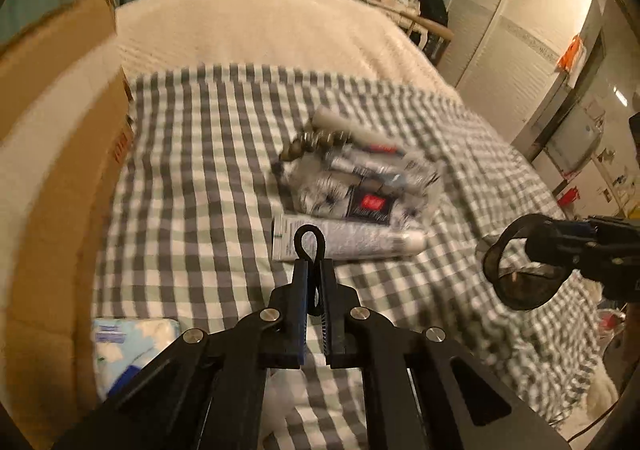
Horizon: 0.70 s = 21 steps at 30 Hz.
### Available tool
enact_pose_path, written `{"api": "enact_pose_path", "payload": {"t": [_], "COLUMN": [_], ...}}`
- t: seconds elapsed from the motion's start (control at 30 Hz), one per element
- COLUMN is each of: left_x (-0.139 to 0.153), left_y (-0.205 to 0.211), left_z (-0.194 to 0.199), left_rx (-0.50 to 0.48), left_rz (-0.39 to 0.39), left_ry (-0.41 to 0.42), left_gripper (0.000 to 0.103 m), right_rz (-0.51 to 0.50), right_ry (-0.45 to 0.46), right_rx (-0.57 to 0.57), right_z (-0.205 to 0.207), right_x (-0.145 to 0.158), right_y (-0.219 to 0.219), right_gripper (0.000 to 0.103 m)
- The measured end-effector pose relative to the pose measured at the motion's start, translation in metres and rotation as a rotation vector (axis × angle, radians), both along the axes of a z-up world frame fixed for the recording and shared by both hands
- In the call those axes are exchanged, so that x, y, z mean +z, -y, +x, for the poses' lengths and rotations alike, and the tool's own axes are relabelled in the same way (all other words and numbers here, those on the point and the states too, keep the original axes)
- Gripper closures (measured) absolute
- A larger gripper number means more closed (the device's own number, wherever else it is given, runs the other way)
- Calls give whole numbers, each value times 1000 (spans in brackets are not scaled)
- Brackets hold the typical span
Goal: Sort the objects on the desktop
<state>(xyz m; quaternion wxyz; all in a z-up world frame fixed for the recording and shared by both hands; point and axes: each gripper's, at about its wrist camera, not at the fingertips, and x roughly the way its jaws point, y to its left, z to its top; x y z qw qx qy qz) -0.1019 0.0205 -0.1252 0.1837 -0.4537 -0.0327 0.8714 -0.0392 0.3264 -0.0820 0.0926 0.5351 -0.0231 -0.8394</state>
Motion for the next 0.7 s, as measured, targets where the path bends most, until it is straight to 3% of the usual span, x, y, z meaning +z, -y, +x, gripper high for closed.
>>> {"api": "enact_pose_path", "payload": {"t": [0.3,0.57,0.6,0.63,0.67,0.7], "left_x": [83,149,156,160,163,165], "left_y": [22,90,105,115,125,140], "left_z": [28,46,48,48,48,49], "left_rx": [6,132,161,180,201,231], "left_rz": [25,45,40,35,29,27], "left_ry": [-137,-225,-241,-248,-254,-260], "left_gripper": [97,97,97,97,97,97], "right_rz": [-45,-112,-124,-134,-148,-153], "right_ry": [-107,-244,-256,-260,-267,-272], "right_rx": [23,110,124,136,153,166], "right_z": [14,25,26,26,25,24], "right_x": [67,140,146,149,153,156], "right_y": [39,108,119,127,137,148], "right_gripper": [59,59,60,78,84,85]}}
